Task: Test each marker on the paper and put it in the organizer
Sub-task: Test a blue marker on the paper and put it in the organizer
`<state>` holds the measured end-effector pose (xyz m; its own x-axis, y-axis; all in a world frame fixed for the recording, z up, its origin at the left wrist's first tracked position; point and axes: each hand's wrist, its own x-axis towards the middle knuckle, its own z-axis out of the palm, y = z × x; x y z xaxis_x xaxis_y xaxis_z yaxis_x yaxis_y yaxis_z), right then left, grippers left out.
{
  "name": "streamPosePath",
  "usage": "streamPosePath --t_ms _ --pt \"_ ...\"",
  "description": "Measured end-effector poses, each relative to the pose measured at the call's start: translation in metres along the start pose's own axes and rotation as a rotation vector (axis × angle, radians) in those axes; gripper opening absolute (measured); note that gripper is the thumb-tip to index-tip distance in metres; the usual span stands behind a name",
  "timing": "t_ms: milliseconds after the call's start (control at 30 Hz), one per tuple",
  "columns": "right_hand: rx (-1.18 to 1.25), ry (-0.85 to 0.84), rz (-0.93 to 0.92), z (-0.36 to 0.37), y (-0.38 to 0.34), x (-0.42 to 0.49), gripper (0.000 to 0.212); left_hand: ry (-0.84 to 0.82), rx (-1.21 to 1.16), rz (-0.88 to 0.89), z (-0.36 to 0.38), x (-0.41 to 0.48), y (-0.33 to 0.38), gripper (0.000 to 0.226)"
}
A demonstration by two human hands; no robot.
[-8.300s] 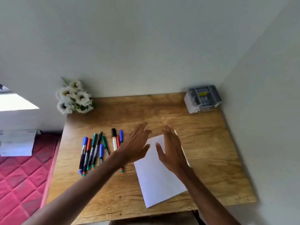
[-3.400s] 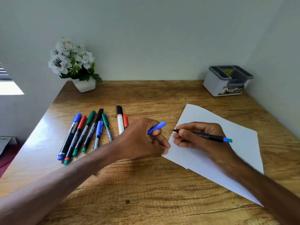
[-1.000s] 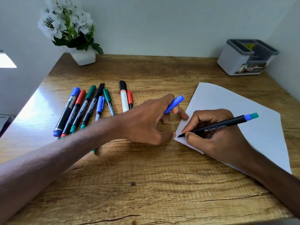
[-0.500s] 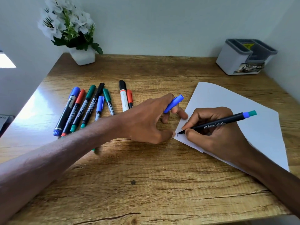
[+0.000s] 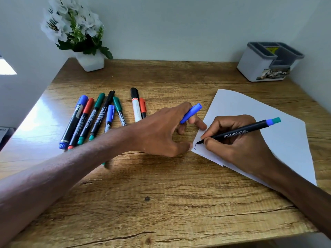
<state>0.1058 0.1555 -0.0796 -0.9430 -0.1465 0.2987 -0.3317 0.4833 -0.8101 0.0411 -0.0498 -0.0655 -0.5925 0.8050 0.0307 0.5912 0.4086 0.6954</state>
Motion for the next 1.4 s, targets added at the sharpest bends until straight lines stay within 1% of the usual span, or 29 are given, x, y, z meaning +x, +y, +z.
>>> streamPosePath --t_ms 133,367,567,733,833,967,1067,1133,1233,1300,1333,1400 --pt "0.016 0.012 0.008 -0.001 0.001 -0.001 0.022 0.03 0.004 0.007 0.001 0.0 -0.002 0.041" --pt "0.036 0.019 0.007 0.0 0.001 0.001 0.021 0.033 -0.013 0.005 0.002 0.002 -0.002 0.04" --pt "0.052 0.029 0.036 0.0 0.004 0.001 0.023 0.039 0.018 -0.005 0.003 0.001 -0.001 0.041" --pt "0.067 0.031 0.048 0.0 0.005 0.0 0.021 0.052 0.052 -0.016 0.002 0.001 -0.001 0.041" --pt "0.194 0.071 0.044 -0.004 0.006 0.001 0.018 0.044 0.038 -0.018 0.002 0.0 0.001 0.04" --pt "0.446 0.255 0.138 -0.012 0.011 0.006 0.013 0.028 0.027 0.003 0.001 -0.001 0.003 0.045" --pt "0.477 0.262 0.141 -0.014 0.009 0.009 0.004 0.025 0.041 -0.005 0.0 0.0 0.005 0.043" --pt "0.463 0.277 0.124 -0.014 0.007 0.011 0.002 0.027 0.033 -0.023 0.001 -0.001 0.005 0.039" --pt "0.505 0.304 0.106 -0.017 0.005 0.013 0.01 0.041 0.007 -0.014 0.001 -0.001 0.005 0.028" --pt "0.58 0.283 0.124 -0.017 0.005 0.013 0.019 0.077 -0.036 -0.009 -0.001 -0.001 0.003 0.017" --pt "0.62 0.26 0.127 -0.017 0.004 0.013 0.02 0.123 -0.054 -0.004 -0.001 -0.002 0.002 0.015" --pt "0.668 0.231 0.112 -0.018 0.003 0.012 0.021 0.27 -0.066 0.033 -0.001 -0.003 0.002 0.028"
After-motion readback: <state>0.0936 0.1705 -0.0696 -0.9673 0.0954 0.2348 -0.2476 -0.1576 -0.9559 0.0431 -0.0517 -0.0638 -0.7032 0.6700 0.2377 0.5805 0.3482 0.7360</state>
